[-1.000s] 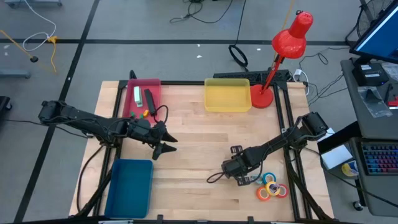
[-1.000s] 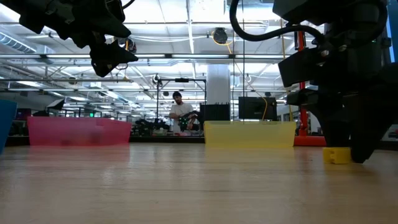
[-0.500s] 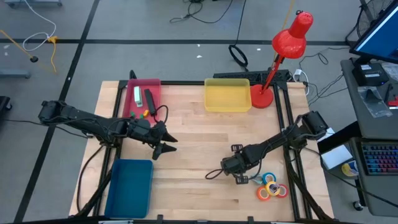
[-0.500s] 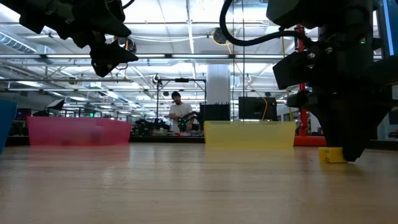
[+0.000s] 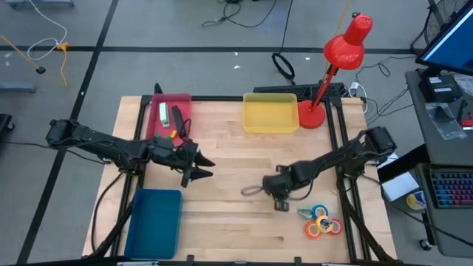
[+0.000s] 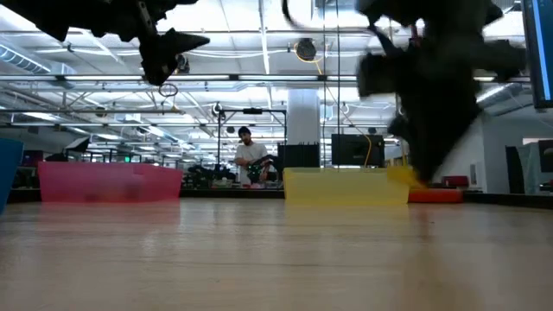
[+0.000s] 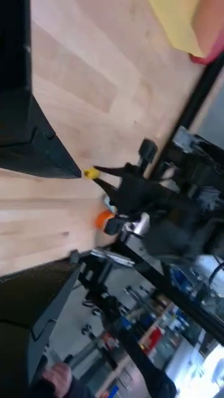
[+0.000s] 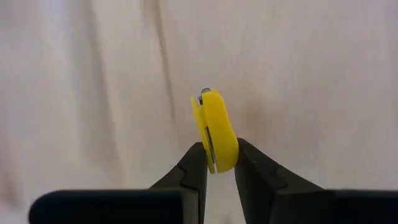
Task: Pick and place Stapler, Stapler remover, tape
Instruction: Put the yellow stapler into the red bin
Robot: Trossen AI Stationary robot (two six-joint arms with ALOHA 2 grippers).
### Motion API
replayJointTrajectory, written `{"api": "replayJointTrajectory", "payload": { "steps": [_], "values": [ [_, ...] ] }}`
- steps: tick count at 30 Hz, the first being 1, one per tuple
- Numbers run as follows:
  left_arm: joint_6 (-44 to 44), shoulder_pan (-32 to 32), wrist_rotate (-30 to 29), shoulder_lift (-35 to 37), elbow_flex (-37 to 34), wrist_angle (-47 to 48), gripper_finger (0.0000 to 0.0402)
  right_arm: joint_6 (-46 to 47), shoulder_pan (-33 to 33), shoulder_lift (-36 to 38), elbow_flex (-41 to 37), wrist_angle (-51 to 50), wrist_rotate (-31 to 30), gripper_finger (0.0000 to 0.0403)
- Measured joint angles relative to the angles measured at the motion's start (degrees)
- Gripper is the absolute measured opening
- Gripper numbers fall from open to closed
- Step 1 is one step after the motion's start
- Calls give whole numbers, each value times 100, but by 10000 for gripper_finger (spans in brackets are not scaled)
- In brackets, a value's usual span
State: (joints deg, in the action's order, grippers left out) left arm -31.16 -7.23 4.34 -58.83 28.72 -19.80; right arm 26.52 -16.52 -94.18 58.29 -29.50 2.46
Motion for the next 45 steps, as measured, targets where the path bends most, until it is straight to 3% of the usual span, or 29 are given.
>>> {"api": "replayJointTrajectory", "payload": {
  "steps": [5, 11, 16, 21, 33, 40, 45],
  "values": [
    [-10, -13, 0, 0, -1, -223, 230, 498, 318, 462, 2, 806, -24, 51],
    [39, -17, -21, -16, -1, -634, 230, 1008, 660, 730, 26, 2681, 79, 51],
    [61, -106, -486, -20, -1, -933, 230, 1252, 865, 725, 28, 4344, 86, 51],
    [74, -213, -985, -20, -1, -1073, 230, 1362, 1010, 686, 26, 5307, 66, 51],
    [-266, -448, -2062, -163, -1, -1278, 230, 1707, 1161, 610, 29, 5908, 34, 50],
    [-282, -528, -2093, -936, 274, -2090, 230, 1792, 1167, 496, 25, 5959, -226, 50],
    [-258, -526, -2048, -1446, 638, -2082, 230, 1884, 1196, 444, 49, 6063, -239, 50]
  ]
}}
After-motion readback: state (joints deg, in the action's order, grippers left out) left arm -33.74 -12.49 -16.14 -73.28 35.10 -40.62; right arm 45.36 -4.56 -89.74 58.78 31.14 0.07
